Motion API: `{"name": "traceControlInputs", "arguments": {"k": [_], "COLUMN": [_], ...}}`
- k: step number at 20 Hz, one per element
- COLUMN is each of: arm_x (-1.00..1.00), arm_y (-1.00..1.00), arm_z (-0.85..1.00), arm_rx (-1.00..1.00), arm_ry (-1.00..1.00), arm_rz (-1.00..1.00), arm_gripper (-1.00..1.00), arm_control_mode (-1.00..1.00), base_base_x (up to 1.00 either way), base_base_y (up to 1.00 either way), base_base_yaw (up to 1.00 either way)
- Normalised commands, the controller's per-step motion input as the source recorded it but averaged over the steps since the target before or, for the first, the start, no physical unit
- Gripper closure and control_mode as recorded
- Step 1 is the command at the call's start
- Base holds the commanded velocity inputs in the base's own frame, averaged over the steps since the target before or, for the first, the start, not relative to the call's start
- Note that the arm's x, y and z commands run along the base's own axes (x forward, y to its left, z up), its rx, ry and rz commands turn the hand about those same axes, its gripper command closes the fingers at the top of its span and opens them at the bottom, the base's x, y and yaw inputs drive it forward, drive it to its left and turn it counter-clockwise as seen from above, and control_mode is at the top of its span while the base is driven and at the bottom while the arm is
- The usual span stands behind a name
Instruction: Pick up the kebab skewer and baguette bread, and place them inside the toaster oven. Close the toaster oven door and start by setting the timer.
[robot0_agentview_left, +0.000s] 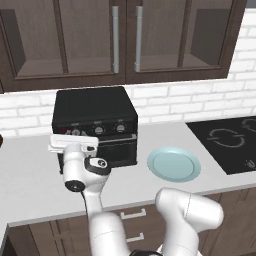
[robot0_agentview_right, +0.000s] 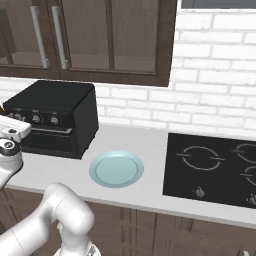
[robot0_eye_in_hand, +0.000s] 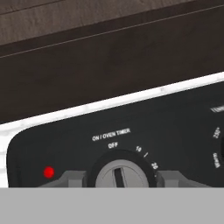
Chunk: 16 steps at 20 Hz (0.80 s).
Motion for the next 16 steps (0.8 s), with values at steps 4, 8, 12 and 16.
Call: {"name": "traceControlInputs", "arguments": {"k": [4, 8, 12, 16], "arm_x": [0.00, 0.00, 0.00, 0.00], "arm_y": [0.16, 0.22, 0.19, 0.16], "arm_z": [0.00, 0.00, 0.00, 0.00], "arm_rx": [0.01, 0.01, 0.00, 0.00], "arm_ry": [-0.03, -0.04, -0.01, 0.00], "arm_rz": [0.00, 0.00, 0.00, 0.00], "arm_gripper": [1.00, 1.00, 1.00, 1.00], "arm_control_mode": [-1.00, -1.00, -1.00, -1.00], "base_base_x": [0.00, 0.00, 0.00, 0.00], "base_base_y": [0.00, 0.00, 0.00, 0.00], "base_base_yaw": [0.00, 0.00, 0.00, 0.00]}}
